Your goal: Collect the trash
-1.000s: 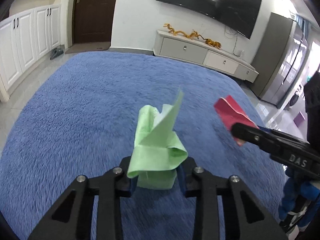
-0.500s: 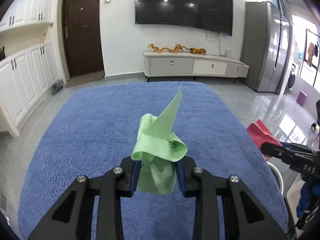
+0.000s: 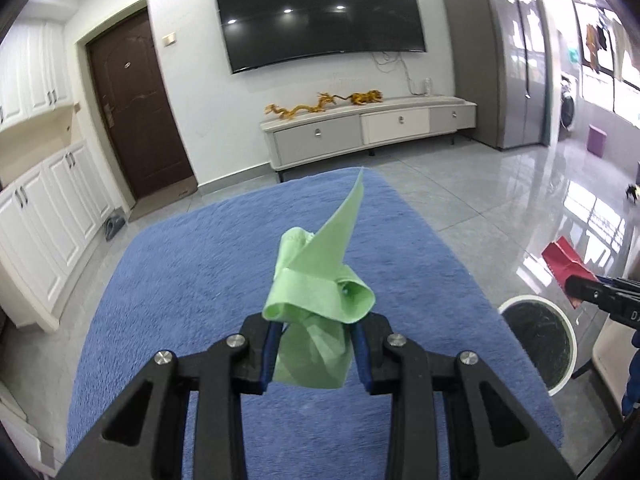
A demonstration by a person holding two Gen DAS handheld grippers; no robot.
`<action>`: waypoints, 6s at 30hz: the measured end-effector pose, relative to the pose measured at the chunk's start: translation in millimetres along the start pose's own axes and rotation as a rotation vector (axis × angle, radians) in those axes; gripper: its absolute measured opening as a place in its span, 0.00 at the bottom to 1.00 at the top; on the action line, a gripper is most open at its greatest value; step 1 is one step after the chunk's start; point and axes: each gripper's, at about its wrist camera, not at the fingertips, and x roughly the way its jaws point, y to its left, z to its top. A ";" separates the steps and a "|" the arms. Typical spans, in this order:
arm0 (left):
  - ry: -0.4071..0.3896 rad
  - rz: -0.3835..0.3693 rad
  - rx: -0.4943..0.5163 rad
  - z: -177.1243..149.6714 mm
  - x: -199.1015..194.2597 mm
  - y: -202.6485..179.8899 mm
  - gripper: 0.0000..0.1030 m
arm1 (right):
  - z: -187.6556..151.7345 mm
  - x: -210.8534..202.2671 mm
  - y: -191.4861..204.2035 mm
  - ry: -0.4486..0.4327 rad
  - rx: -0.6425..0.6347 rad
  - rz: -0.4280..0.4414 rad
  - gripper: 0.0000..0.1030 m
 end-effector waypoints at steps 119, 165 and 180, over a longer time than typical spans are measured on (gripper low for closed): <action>0.059 0.032 -0.215 -19.8 30.5 -18.8 0.78 | -26.3 -6.5 22.2 -0.135 -0.048 -0.425 1.00; 0.076 -0.035 -0.155 -24.2 37.1 -37.7 0.81 | -23.6 -25.2 19.8 -0.179 -0.046 -0.470 1.00; 0.070 -0.053 -0.136 -24.8 34.9 -45.1 0.82 | -24.0 -28.6 17.1 -0.184 -0.040 -0.476 1.00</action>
